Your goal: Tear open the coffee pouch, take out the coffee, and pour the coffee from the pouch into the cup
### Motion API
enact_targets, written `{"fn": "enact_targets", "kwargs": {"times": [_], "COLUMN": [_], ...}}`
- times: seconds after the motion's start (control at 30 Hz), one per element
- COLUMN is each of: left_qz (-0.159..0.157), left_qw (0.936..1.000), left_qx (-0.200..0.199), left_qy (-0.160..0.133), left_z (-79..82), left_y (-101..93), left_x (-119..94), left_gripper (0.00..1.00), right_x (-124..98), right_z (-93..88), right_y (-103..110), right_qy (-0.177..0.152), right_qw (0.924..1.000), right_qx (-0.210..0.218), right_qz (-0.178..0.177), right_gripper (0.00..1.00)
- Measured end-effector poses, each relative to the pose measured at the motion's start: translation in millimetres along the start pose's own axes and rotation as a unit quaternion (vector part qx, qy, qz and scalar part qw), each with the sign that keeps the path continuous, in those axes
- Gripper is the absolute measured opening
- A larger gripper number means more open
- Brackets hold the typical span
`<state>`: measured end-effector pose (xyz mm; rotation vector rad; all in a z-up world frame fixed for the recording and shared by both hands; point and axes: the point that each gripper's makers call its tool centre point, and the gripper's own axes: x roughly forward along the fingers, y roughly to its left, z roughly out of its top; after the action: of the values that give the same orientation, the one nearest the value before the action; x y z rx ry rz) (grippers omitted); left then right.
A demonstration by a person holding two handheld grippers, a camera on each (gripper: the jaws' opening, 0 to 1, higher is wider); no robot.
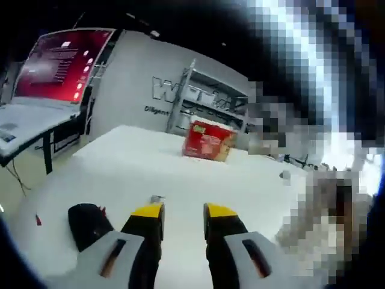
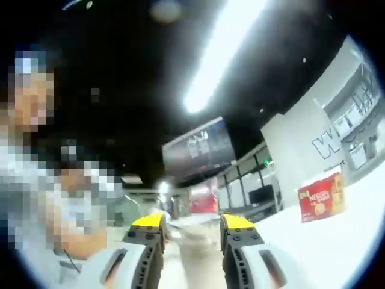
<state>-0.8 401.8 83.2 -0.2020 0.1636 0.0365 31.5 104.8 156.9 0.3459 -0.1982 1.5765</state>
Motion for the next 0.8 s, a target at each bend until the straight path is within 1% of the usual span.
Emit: {"fn": "enact_targets", "kwargs": {"times": [0.03, 0.07, 0.1, 0.13, 0.17, 0.2, 0.27, 0.3, 0.33, 0.37, 0.4, 0.43, 0.47, 0.5, 0.53, 0.57, 0.63, 0.7, 0.73, 0.77, 0.8], "left_qz": [-0.029, -0.064, -0.086, -0.106, -0.152, -0.176, -0.210, -0.216, -0.218, -0.222, -0.222, -0.216, -0.208, -0.210, -0.211, -0.212, -0.210, -0.197, -0.192, -0.188, -0.186], "left_qw": [0.9992, 0.9964, 0.9937, 0.9899, 0.9783, 0.9737, 0.9664, 0.9652, 0.9655, 0.9643, 0.9642, 0.9644, 0.9636, 0.9628, 0.9629, 0.9643, 0.9637, 0.9619, 0.9591, 0.9584, 0.9586], "left_qx": [0.024, 0.049, 0.065, 0.087, 0.128, 0.137, 0.147, 0.146, 0.141, 0.141, 0.142, 0.149, 0.164, 0.165, 0.163, 0.153, 0.158, 0.186, 0.207, 0.214, 0.215], "left_qy": [-0.009, -0.027, -0.033, -0.038, -0.060, -0.045, -0.024, -0.015, -0.021, -0.029, -0.029, -0.031, -0.037, -0.039, -0.040, -0.042, -0.048, -0.038, -0.024, -0.013, -0.012], "left_z": [1.8, 5.7, 4.7, 4.0, 1.3, -8.9, -27.4, -35.0, -37.7, -40.2, -41.5, -45.7, -47.7, -48.5, -50.3, -51.8, -52.5, -58.7, -66.2, -71.6, -72.8], "left_y": [-21.9, -47.1, -67.5, -83.0, -122.7, -143.1, -173.4, -184.7, -194.7, -201.9, -203.7, -206.6, -206.6, -206.5, -207.3, -210.0, -215.9, -217.9, -219.4, -220.7, -221.1], "left_x": [-5, -9, -14, -17, -22, -24, -22, -20, -18, -16, -14, -9, -4, 7, 13, 17, 21, 31, 38, 43, 47], "left_gripper": [0.34, 0.38, 0.43, 0.47, 0.52, 0.59, 0.64, 0.68, 0.71, 0.73, 0.74, 0.75, 0.78, 0.81, 0.82, 0.83, 0.84, 0.85, 0.86, 0.87, 0.86], "right_x": [1, 4, 6, 11, 16, 21, 29, 34, 37, 41, 46, 54, 56, 60, 62, 65, 69, 69, 70, 70, 68], "right_z": [-3.9, -10.6, -14.8, -18.4, -22.6, -28.0, -36.4, -41.3, -46.4, -49.3, -49.7, -55.3, -59.4, -63.3, -66.0, -71.5, -77.4, -79.8, -82.2, -85.8, -86.3], "right_y": [-2, -5, -5, -4, -3, -1, 1, 0, -2, -2, 0, 1, -3, -5, -6, -11, -14, -13, -14, -15, -15], "right_qy": [0.007, 0.020, 0.028, 0.036, 0.045, 0.059, 0.081, 0.094, 0.107, 0.113, 0.110, 0.119, 0.126, 0.132, 0.136, 0.143, 0.145, 0.146, 0.148, 0.153, 0.155], "right_qw": [0.9999, 0.9996, 0.9992, 0.9987, 0.9981, 0.9971, 0.9945, 0.9925, 0.9901, 0.9888, 0.9893, 0.9874, 0.9850, 0.9827, 0.9818, 0.9794, 0.9780, 0.9775, 0.9770, 0.9756, 0.9742], "right_qx": [-0.003, -0.009, -0.012, -0.016, -0.020, -0.025, -0.037, -0.041, -0.040, -0.039, -0.040, -0.042, -0.048, -0.057, -0.061, -0.064, -0.067, -0.067, -0.067, -0.071, -0.078], "right_qz": [-0.008, -0.019, -0.025, -0.032, -0.038, -0.042, -0.054, -0.066, -0.081, -0.090, -0.087, -0.096, -0.108, -0.117, -0.118, -0.128, -0.135, -0.137, -0.138, -0.141, -0.144], "right_gripper": [0.44, 0.48, 0.52, 0.55, 0.58, 0.63, 0.66, 0.66, 0.66, 0.68, 0.71, 0.74, 0.76, 0.79, 0.80, 0.80, 0.79, 0.79, 0.77, 0.74, 0.67]}}
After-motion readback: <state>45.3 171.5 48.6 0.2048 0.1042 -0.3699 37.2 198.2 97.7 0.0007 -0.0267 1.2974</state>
